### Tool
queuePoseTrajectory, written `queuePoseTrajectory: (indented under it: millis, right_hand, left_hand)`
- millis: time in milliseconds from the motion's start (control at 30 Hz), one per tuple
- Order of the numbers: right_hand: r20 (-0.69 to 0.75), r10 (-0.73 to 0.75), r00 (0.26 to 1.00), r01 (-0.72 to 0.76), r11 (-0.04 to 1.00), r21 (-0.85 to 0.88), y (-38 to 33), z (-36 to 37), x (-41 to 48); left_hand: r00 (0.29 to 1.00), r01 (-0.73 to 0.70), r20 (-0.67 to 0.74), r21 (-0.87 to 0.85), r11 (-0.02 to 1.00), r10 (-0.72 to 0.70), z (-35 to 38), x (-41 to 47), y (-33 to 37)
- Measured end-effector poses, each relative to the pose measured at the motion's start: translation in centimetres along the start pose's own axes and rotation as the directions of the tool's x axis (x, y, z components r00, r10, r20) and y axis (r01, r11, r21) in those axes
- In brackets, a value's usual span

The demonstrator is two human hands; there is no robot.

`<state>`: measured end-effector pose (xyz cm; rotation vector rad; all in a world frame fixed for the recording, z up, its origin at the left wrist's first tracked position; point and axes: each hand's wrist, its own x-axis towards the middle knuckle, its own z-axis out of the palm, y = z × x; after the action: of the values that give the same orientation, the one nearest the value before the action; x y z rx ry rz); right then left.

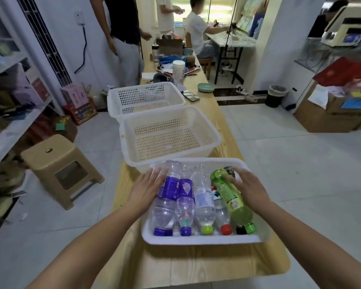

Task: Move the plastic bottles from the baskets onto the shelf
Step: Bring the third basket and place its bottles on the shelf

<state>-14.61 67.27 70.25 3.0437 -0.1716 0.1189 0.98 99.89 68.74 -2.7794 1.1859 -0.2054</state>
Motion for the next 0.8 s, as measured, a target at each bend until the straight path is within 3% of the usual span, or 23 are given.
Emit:
queuePoseTrajectory:
  millis: [67,133,200,333,467,533,667,800]
  right_hand:
    - [0.119,-0.201,0.972,0.221,0.954,-0.203,-0.2,-1.0,1.0]
    - [0.312,-0.277,0.909,0.378,0.863,-0.336,-1.0,-2.2,1.7]
    - [0.400,-0.297,0.867,0.447,0.819,-0.361,-1.6,-2.5,1.8]
    - [0.442,-0.277,0.853,0.475,0.763,-0.438,-2.1,-2.9,2.4]
    - [0.422,-0.272,0.865,0.449,0.796,-0.406,-1.7,-3.2,2.3]
    - [0.303,-0.288,0.908,0.394,0.831,-0.392,-0.9,-2.5,2.0]
    - [0.157,-0.120,0.980,0.159,0.950,-0.270,-0.2,-2.2,0.3]
    - [0.139,0.050,0.989,-0.031,0.990,-0.135,0.5,-1.0,-1.0]
  left_hand:
    - [0.993,-0.111,-0.031,0.061,0.992,0.113,-0.7,0.3,-0.1]
    - [0.968,-0.250,0.001,0.146,0.957,0.252,-1.3,0.1,0.3]
    - [0.942,-0.336,0.081,0.208,0.919,0.326,-1.5,0.1,0.7]
    - [0.938,-0.343,0.133,0.216,0.914,0.320,-1.8,0.7,0.9]
    - [0.923,-0.380,0.168,0.239,0.894,0.347,-2.1,1.0,0.3]
    - [0.922,-0.388,0.115,0.249,0.887,0.371,-2.3,1.0,0.2]
    - [0.941,-0.338,0.107,0.194,0.921,0.322,-1.7,0.9,-0.8]
    - [0.949,-0.312,0.021,0.184,0.932,0.313,-1.6,1.3,-0.9]
